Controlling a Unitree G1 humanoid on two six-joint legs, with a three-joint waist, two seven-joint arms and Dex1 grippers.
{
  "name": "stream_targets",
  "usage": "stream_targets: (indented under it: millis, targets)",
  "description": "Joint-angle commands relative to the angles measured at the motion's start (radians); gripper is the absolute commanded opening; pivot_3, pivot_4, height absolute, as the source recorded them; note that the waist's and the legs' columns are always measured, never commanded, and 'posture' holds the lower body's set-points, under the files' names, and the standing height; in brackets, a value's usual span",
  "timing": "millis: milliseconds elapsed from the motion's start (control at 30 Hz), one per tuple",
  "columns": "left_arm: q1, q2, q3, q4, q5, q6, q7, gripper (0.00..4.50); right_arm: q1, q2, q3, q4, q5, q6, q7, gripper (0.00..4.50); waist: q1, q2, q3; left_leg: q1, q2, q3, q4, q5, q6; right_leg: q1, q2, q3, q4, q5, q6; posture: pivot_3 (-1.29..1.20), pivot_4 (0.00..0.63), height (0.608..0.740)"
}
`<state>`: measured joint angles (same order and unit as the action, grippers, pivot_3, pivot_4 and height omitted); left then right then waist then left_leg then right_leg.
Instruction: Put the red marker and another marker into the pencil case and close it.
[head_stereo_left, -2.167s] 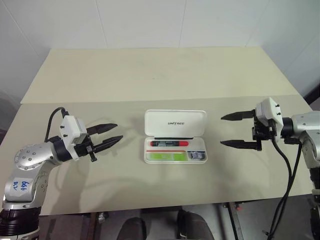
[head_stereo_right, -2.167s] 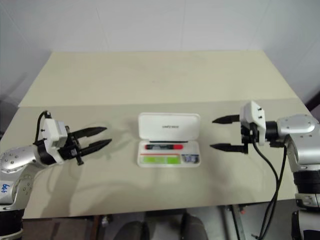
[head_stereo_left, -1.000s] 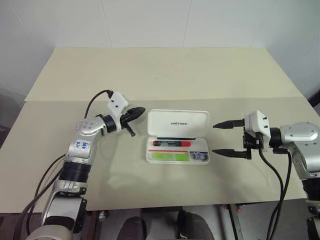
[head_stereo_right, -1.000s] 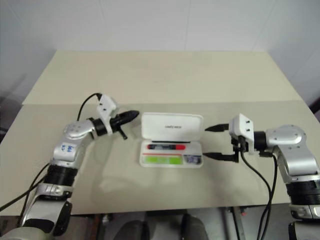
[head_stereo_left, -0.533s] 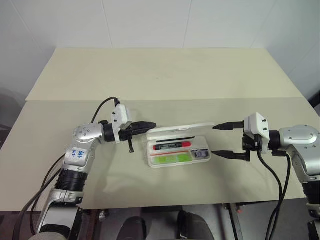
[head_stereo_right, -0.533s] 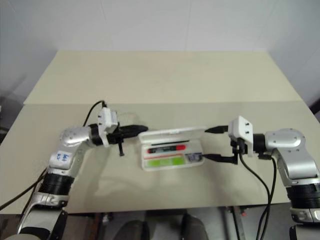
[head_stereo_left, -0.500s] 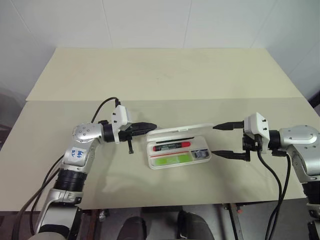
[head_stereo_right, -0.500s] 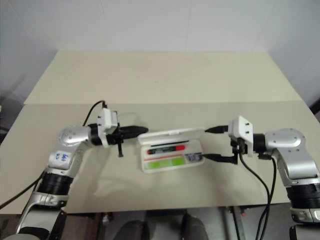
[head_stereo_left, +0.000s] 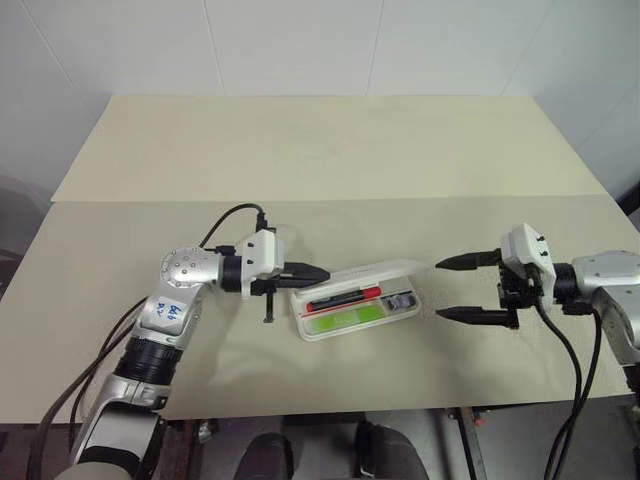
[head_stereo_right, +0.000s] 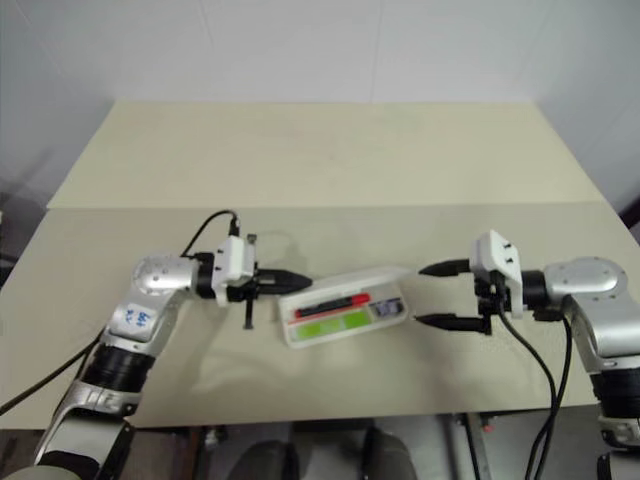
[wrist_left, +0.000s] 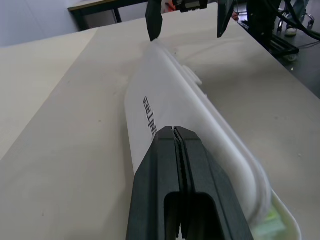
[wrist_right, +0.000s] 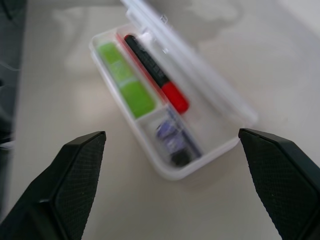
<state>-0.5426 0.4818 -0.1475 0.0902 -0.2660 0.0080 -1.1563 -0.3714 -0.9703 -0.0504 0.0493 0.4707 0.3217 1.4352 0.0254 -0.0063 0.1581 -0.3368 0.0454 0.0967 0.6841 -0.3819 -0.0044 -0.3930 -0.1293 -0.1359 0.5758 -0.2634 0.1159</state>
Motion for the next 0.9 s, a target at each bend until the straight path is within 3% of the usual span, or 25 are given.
stream_targets:
  millis: [33, 267, 567, 900]
  targets:
    - [-0.023, -0.009, -0.015, -0.027, 0.011, -0.016, 0.005, 0.05, -0.028, -0.061, -0.044, 0.041, 0.022, 0.038, 0.055, 4.50, 0.000, 0.000, 0.000, 0.000, 0.000, 0.000, 0.000, 0.000, 0.000, 0.000, 0.000, 0.000, 0.000, 0.000, 0.000, 0.00, 0.150, 0.740]
    - [-0.035, -0.013, -0.046, -0.048, 0.014, 0.023, 0.002, 0.05, -0.113, -0.070, -0.031, 0.128, -0.029, -0.018, 0.053, 4.50, -0.002, 0.000, 0.000, 0.000, 0.000, 0.000, 0.000, 0.000, 0.000, 0.000, 0.000, 0.000, 0.000, 0.000, 0.000, 0.00, 0.150, 0.740]
    - [-0.028, 0.015, -0.116, -0.119, 0.035, 0.190, -0.001, 0.05, -0.130, -0.042, -0.019, 0.060, -0.031, 0.019, 0.018, 4.50, 0.000, 0.000, 0.000, 0.000, 0.000, 0.000, 0.000, 0.000, 0.000, 0.000, 0.000, 0.000, 0.000, 0.000, 0.000, 0.00, 0.150, 0.740]
    - [-0.014, -0.028, -0.192, -0.101, 0.161, 0.287, 0.134, 0.05, -0.114, -0.012, -0.032, -0.026, -0.014, 0.060, -0.030, 4.50, 0.001, 0.000, 0.000, 0.000, 0.000, 0.000, 0.001, 0.000, 0.000, 0.000, 0.000, 0.000, 0.000, 0.000, 0.000, 0.00, 0.150, 0.740]
